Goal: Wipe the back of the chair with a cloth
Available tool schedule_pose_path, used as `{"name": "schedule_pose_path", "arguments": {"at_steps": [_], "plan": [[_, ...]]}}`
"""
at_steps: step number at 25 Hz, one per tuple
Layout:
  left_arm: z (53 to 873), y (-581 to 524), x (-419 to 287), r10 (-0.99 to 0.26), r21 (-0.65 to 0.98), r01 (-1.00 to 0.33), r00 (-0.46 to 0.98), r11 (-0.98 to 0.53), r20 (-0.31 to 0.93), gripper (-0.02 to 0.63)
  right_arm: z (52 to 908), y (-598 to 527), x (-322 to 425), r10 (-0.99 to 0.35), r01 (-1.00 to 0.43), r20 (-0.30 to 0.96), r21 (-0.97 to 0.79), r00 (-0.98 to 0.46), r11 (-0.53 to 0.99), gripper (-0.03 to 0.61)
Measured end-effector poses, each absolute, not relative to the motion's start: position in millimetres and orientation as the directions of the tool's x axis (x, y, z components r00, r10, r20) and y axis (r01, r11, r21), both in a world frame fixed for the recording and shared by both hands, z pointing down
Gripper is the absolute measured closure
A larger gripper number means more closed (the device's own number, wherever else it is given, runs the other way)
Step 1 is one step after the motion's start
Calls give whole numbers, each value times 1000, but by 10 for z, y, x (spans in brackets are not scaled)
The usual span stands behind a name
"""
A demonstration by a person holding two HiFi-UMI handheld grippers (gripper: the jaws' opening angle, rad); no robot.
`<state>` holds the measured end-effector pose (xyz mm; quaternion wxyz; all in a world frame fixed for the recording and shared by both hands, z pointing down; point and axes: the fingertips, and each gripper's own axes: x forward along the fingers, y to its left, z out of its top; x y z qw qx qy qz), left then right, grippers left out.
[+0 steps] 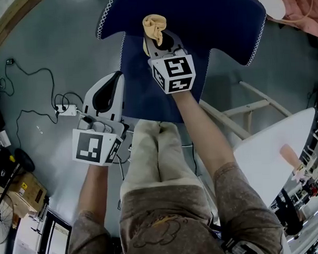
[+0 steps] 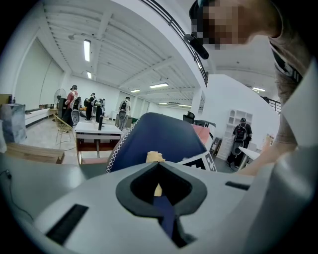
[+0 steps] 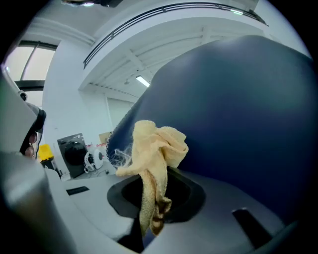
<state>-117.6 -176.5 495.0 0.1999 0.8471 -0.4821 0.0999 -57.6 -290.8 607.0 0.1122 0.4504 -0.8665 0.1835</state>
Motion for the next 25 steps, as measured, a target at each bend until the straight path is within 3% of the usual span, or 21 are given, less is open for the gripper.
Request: {"name": "schedule_pose_path", "arguments": {"at_steps": [14, 25], "plan": [[5026, -1623, -1549, -801, 235, -888, 459, -396, 383, 606, 5963, -2619, -1440, -599, -671, 312, -244, -738, 700, 508], [5103, -1612, -1344, -774, 264, -862, 505, -432, 382, 605, 6353, -2568, -194, -768, -862, 397, -168, -503, 478, 508]]}}
